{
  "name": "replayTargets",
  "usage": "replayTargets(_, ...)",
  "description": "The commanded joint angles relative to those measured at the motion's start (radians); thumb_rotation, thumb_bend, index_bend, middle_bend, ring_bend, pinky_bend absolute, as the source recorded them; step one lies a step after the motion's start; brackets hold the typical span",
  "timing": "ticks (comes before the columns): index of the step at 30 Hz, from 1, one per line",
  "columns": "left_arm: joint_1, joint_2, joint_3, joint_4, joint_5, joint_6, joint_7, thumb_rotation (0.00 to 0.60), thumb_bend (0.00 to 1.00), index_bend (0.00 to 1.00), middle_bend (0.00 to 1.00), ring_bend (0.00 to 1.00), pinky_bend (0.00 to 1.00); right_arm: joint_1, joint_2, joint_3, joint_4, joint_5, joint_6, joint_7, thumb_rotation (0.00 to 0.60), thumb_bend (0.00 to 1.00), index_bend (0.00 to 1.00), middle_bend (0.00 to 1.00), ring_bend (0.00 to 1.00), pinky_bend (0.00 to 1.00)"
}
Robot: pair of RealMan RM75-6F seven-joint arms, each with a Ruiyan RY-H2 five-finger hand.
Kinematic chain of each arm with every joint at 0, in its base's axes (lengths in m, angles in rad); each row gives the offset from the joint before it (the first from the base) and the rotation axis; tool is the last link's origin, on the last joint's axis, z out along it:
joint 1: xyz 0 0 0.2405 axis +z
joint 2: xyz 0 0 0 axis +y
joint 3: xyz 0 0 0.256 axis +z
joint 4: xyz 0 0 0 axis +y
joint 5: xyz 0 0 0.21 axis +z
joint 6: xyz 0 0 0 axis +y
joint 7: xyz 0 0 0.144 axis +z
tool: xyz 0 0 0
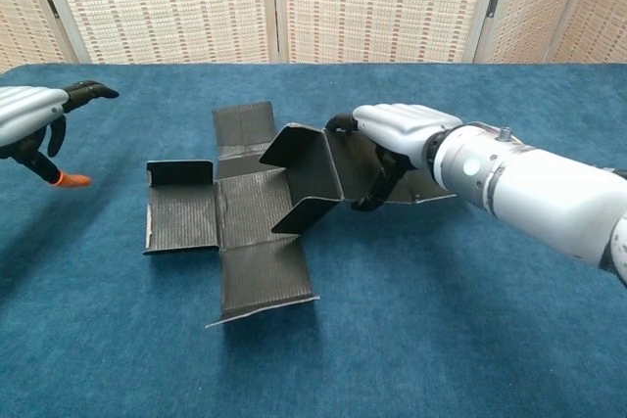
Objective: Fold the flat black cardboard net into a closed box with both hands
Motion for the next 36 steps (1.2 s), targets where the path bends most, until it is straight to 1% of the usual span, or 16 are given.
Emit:
replayTargets(1, -0.026, -0.052, -0.004, 0.057, -0.023, -0.017, 0.017, 0.6, 0.21, 0.0, 0.04, 0.61, 0.66, -0.009, -0.021, -0.003, 0.022, -0.04, 0.023, -0.008, 0.6, 0.3, 0.32, 0.37, 0.78, 1.0)
replayTargets(10, -0.063, -0.142, 0.001, 0.15, -0.027, -0.016, 0.035, 0.6, 0.21, 0.0, 0.04, 0.6, 0.66, -0.025, -0.036, 0.004, 0.043, -0.084, 0.02, -0.019, 0.6, 0.3, 0.32, 0.37, 0.78, 1.0)
replayTargets(13, -0.068, -0.152, 0.001, 0.141, -0.031, -0.031, 0.001, 0.6, 0.2, 0.0, 0.04, 0.6, 0.67, -0.031, -0.037, 0.01, 0.045, -0.09, 0.014, -0.015, 0.6, 0.3, 0.32, 0.36, 0.78, 1.0)
replayTargets(16, -0.071, -0.154, 0.007, 0.119, -0.019, -0.035, -0.046, 0.6, 0.21, 0.0, 0.04, 0.6, 0.67, -0.035, -0.041, 0.013, 0.051, -0.102, 0.012, -0.016, 0.6, 0.3, 0.32, 0.37, 0.78, 1.0)
replayTargets(26, -0.073, -0.123, 0.012, -0.01, 0.009, -0.055, -0.253, 0.6, 0.2, 0.0, 0.04, 0.59, 0.67, -0.04, -0.045, 0.027, 0.064, -0.112, -0.026, -0.019, 0.6, 0.3, 0.32, 0.37, 0.78, 1.0)
replayTargets(31, -0.07, -0.09, 0.016, -0.069, 0.059, -0.016, -0.358, 0.6, 0.2, 0.0, 0.03, 0.58, 0.67, -0.016, -0.006, 0.028, 0.046, -0.123, -0.082, -0.042, 0.6, 0.3, 0.32, 0.36, 0.78, 1.0)
replayTargets(36, -0.087, -0.051, 0.038, -0.12, 0.115, -0.02, -0.424, 0.6, 0.2, 0.0, 0.01, 0.57, 0.67, 0.03, 0.038, 0.024, 0.027, -0.143, -0.133, -0.112, 0.6, 0.3, 0.32, 0.36, 0.78, 1.0)
